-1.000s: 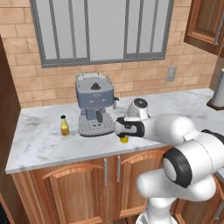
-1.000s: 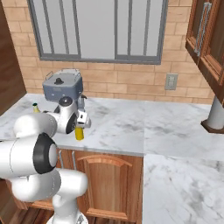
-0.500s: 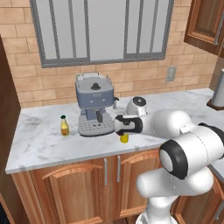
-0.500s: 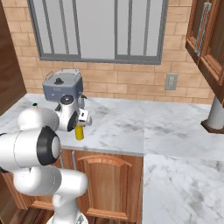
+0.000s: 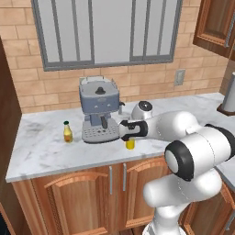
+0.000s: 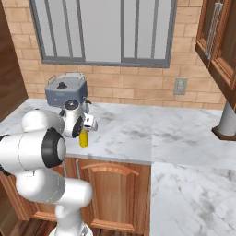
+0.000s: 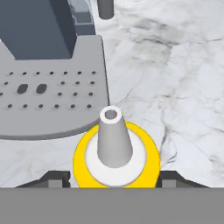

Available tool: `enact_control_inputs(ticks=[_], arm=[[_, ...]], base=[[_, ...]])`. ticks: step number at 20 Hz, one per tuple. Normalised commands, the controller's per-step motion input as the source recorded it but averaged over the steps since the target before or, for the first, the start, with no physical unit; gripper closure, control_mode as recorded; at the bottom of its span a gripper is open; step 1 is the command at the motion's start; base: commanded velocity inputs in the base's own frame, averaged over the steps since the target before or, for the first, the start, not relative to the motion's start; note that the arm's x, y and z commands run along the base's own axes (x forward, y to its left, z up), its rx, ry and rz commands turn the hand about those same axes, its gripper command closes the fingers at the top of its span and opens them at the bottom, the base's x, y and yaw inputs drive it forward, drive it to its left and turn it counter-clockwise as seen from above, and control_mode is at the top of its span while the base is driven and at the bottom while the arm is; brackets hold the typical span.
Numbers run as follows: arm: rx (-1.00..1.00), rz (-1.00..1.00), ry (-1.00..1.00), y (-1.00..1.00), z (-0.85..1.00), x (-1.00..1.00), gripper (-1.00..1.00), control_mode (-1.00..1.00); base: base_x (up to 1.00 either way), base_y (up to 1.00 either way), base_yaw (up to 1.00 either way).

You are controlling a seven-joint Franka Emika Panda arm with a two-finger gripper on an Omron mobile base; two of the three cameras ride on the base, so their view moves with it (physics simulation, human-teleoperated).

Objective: Place the mustard and mustard from the counter to the top shelf of the fridge. If the existing items in the fridge are on the top shelf, move them to other shelves.

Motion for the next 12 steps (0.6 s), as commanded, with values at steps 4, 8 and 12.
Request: enact_control_inputs(ticks=[4,8,12], arm=[[0.00,0.00,0.00,0.00,0.00,0.00,1.00,-1.00],[0.00,0.00,-0.06,0.00,0.29,-0.27,1.00,-1.00],[0.00,0.00,-0.13,0.00,0.96,-0.83,1.00,-1.00]], base=[[0.00,0.00,0.00],[0.00,0.00,0.00],[0.00,0.00,0.00]])
